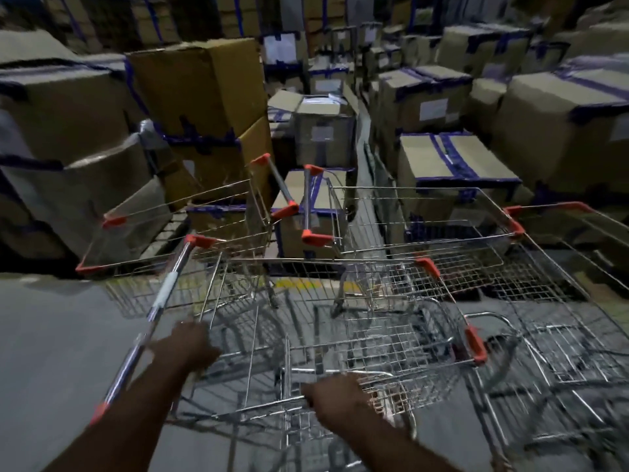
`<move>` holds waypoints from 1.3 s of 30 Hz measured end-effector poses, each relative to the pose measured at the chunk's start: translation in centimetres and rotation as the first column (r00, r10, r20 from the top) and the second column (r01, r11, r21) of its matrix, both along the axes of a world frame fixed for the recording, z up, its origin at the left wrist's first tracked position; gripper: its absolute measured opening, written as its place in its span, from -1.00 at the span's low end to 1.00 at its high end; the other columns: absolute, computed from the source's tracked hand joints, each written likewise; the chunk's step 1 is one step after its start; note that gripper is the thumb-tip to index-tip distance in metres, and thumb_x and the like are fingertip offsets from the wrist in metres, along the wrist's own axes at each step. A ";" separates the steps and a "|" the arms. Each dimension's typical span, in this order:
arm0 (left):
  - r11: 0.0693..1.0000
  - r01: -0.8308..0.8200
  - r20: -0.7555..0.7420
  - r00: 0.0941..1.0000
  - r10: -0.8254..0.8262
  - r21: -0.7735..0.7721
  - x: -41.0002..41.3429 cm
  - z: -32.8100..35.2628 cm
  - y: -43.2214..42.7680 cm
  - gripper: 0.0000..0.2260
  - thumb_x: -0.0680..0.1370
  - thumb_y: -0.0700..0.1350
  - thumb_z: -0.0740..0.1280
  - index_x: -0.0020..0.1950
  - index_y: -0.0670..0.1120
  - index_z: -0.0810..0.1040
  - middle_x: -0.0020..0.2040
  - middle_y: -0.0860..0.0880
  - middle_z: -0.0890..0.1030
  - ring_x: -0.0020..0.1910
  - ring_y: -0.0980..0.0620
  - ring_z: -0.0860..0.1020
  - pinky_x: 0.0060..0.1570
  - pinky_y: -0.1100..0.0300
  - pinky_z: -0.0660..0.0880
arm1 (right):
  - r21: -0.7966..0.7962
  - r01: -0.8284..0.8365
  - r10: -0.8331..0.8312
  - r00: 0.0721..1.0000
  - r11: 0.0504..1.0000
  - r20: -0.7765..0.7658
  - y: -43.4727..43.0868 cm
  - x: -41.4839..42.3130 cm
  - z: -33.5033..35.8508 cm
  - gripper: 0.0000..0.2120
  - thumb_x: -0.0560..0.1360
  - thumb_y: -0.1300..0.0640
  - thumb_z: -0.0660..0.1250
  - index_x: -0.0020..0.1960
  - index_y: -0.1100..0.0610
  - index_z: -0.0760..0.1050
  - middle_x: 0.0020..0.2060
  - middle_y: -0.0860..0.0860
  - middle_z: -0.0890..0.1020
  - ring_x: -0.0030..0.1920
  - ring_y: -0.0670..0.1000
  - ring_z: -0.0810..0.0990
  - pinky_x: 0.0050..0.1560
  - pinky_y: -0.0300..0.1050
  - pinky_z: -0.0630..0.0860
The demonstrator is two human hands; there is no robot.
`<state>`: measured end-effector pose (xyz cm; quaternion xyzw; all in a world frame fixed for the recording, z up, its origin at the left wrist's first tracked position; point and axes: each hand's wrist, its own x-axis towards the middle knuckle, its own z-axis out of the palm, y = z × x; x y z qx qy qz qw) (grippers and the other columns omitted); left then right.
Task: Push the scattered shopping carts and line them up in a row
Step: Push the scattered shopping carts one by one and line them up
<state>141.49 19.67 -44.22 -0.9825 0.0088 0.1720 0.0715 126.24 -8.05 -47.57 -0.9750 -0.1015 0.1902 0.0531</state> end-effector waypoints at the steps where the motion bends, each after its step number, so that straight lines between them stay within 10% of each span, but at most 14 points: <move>1: 0.997 0.072 -0.007 0.997 -0.072 -0.040 -0.4 0.5 -1.5 -0.38 0.48 0.34 0.26 0.47 0.07 0.39 0.52 -0.14 0.33 0.46 -0.19 0.34 0.43 -0.16 0.32 | 0.013 0.030 -0.030 1.000 0.999 -0.001 0.8 0.5 -0.2 -0.73 0.65 0.09 0.20 0.29 0.02 0.55 0.19 0.16 0.65 0.23 0.24 0.59 0.27 0.14 0.37; 6: 0.923 0.289 -0.141 0.933 -0.330 -0.253 -5.5 -1.0 -8.0 -0.02 0.32 0.66 -0.09 0.49 0.07 0.42 0.53 -0.08 0.38 0.51 -0.11 0.31 0.46 -0.13 0.23 | 0.104 0.117 -0.112 0.992 0.988 -0.049 3.5 2.1 -1.1 -0.68 0.67 -0.02 0.14 0.36 0.00 0.48 0.27 0.16 0.57 0.32 0.27 0.49 0.41 0.21 0.24; 12: 0.845 0.479 -0.025 0.867 -0.498 -0.236 -8.1 -5.5 -7.5 -0.04 0.34 0.59 -0.38 0.63 0.17 0.07 0.66 0.03 0.01 0.64 -0.04 -0.06 0.52 -0.26 -0.15 | 0.391 0.307 -0.259 0.951 0.868 -0.171 0.7 1.9 -0.3 -0.60 0.65 -0.12 0.21 0.45 -0.08 0.43 0.38 0.07 0.54 0.31 0.10 0.54 0.35 0.07 0.44; 15: 0.814 0.521 -0.013 0.840 -0.542 -0.257 -7.7 -6.0 -6.4 -0.20 0.49 0.54 -0.18 0.64 0.18 -0.03 0.66 0.04 -0.08 0.63 -0.06 -0.16 0.51 -0.29 -0.19 | 0.170 0.476 -0.443 0.874 0.863 -0.198 -5.0 0.2 -1.0 -0.13 0.41 -0.62 -0.07 0.50 -0.12 0.37 0.49 0.04 0.43 0.46 0.09 0.39 0.48 0.16 0.25; 19: 0.813 0.520 0.015 0.845 -0.535 -0.263 -7.6 -5.9 -5.8 -0.20 0.47 0.49 -0.26 0.63 0.17 0.05 0.66 0.03 -0.05 0.63 -0.06 -0.16 0.50 -0.29 -0.17 | -0.117 0.520 -0.524 0.852 0.846 0.001 -10.5 -3.2 -2.4 0.13 0.26 -0.63 -0.51 0.45 -0.15 0.42 0.43 0.02 0.50 0.45 0.09 0.41 0.47 0.21 0.23; 23: 0.792 0.558 0.073 0.826 -0.559 -0.246 -7.2 -6.2 -4.2 -0.16 0.44 0.49 -0.34 0.63 0.17 0.07 0.66 0.03 -0.04 0.63 -0.08 -0.18 0.47 -0.25 -0.29 | -0.101 0.550 -0.550 0.835 0.829 0.029 -8.8 -3.9 -4.0 -0.28 0.56 -0.46 -0.21 0.43 -0.13 0.43 0.39 0.01 0.51 0.44 0.12 0.39 0.47 0.27 0.17; 27: 0.799 0.573 0.099 0.819 -0.565 -0.183 -6.1 -7.1 -1.1 -0.08 0.39 0.53 -0.44 0.61 0.20 0.15 0.66 0.03 0.06 0.64 -0.09 -0.06 0.50 -0.30 -0.08 | -0.019 0.568 -0.567 0.823 0.823 0.032 -5.6 -4.5 -5.4 0.05 0.34 -0.55 -0.51 0.37 -0.10 0.46 0.34 0.04 0.54 0.40 0.17 0.40 0.45 0.33 0.18; 33: 0.836 0.540 0.093 0.841 -0.532 -0.099 -5.1 -6.2 3.0 0.10 0.25 0.58 -0.53 0.59 0.19 0.24 0.65 0.03 0.10 0.64 -0.08 -0.04 0.48 -0.32 -0.11 | 0.027 0.561 -0.561 0.828 0.827 -0.024 0.9 -6.0 -2.7 -0.19 0.44 -0.43 -0.30 0.51 -0.15 0.31 0.53 -0.01 0.34 0.58 0.15 0.13 0.45 0.48 -0.17; 36: 0.887 0.458 -0.017 0.888 -0.459 -0.061 -4.4 -5.4 4.0 0.21 0.11 0.61 -0.58 0.63 0.17 0.12 0.67 0.02 0.00 0.64 -0.08 -0.11 0.50 -0.26 -0.11 | 0.175 0.520 -0.495 0.853 0.836 -0.165 1.1 -5.4 -2.0 -0.18 0.52 -0.51 -0.21 0.59 -0.09 0.24 0.60 0.02 0.22 0.60 0.12 0.11 0.53 0.37 -0.15; 39: 0.923 0.383 -0.054 0.922 -0.384 -0.029 -4.9 -4.5 3.4 -0.08 0.38 0.56 -0.32 0.64 0.14 0.02 0.67 -0.05 -0.08 0.63 -0.16 -0.14 0.48 -0.34 -0.11 | 0.361 0.551 -0.534 0.831 0.752 -0.156 -0.1 -5.7 -0.7 -0.21 0.58 -0.44 -0.05 0.54 0.10 0.34 0.51 0.13 0.36 0.54 0.14 0.27 0.51 0.07 0.17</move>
